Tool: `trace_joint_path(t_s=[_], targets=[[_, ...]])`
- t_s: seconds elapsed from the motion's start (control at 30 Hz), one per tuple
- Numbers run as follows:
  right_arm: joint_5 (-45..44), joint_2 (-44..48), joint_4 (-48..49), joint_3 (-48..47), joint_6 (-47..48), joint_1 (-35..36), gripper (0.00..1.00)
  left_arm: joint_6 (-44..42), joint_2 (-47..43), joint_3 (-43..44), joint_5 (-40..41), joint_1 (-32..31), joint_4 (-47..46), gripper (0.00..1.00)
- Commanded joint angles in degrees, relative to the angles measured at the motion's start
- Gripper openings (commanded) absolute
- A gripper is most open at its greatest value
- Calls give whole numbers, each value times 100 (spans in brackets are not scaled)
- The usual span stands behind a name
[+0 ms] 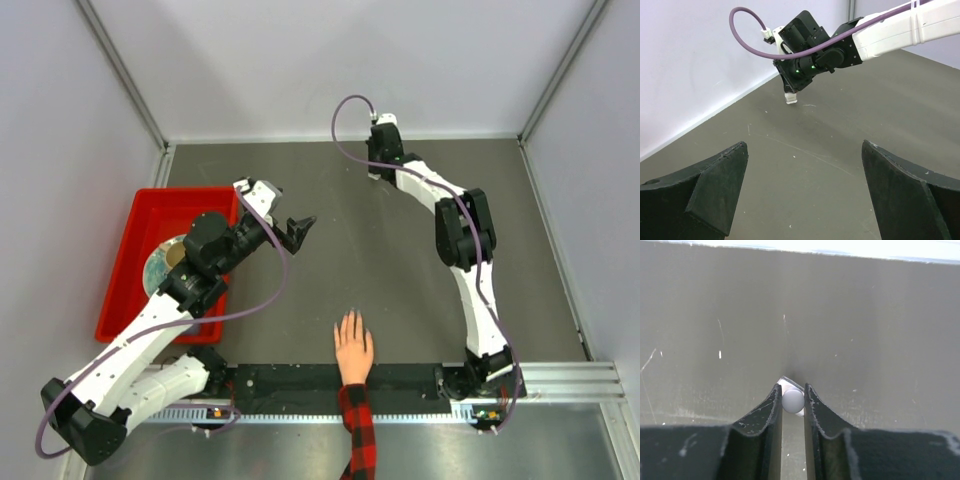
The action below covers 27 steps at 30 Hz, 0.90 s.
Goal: Paint the nails
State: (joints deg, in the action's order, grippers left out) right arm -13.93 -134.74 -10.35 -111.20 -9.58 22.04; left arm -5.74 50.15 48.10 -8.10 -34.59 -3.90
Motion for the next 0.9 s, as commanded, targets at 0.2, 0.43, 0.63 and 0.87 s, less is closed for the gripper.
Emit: trace_joint_path(t_s=[0.2,0.43,0.63,0.87], targets=[[154,-158,-108,-517,53,-51,26,-6,-32,7,-113,14,-287,99],[189,-176,-318,-798,176,-51,56,-24,-49,7,-131,14,-287,99],[-126,219,-1257,-1412,168,-51,81,-15,-102,-11,-61,14,-304,99],[84,2780,-2260,-264,-131,-51,89,459,-155,217,98,22,-261,99]])
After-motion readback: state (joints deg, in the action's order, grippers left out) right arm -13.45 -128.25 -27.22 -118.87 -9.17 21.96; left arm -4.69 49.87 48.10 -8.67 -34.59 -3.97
